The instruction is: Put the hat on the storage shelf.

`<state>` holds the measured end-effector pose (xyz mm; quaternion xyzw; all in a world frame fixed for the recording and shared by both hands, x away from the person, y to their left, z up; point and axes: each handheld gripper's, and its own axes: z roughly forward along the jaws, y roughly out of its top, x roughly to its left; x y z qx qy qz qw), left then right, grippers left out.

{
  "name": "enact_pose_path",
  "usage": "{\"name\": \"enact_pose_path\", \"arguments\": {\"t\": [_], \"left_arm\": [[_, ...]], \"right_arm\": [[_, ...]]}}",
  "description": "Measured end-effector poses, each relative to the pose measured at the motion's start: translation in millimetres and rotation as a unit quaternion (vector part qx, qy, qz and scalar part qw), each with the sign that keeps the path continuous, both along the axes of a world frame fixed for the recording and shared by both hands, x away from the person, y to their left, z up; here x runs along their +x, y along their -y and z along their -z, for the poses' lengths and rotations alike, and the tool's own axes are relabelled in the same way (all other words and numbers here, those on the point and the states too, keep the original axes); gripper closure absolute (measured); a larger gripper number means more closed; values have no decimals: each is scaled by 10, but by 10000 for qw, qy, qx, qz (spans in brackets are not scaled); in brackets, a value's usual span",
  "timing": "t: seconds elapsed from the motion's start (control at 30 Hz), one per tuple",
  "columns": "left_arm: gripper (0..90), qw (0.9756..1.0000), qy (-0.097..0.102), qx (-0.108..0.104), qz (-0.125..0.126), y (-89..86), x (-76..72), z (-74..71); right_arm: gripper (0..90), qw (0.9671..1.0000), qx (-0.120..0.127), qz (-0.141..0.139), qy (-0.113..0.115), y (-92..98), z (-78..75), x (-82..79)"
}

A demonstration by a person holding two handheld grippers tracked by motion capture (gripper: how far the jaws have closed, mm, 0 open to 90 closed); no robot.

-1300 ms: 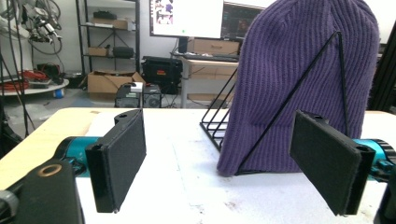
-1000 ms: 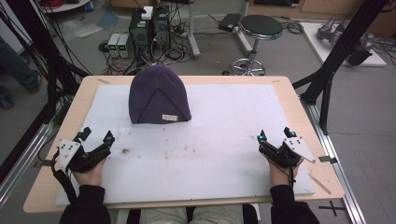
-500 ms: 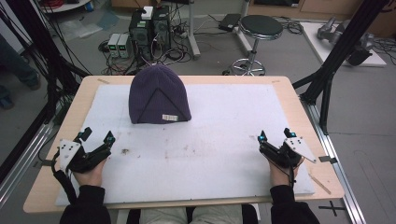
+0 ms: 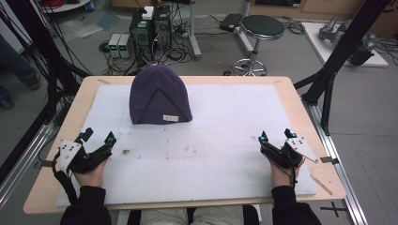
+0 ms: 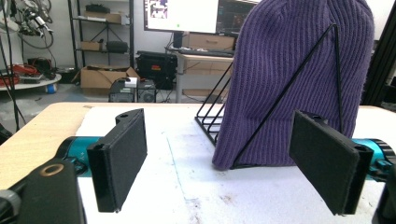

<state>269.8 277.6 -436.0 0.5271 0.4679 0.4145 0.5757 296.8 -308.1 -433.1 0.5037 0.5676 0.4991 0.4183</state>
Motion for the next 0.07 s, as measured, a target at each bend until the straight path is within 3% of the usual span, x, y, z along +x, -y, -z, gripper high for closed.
{"name": "enact_pose_path", "arguments": {"t": [0.07], "left_arm": [[201, 10000, 3, -4, 12, -2, 3, 0]], "right_arm": [[119, 10000, 11, 4, 0, 0, 4, 6]]}}
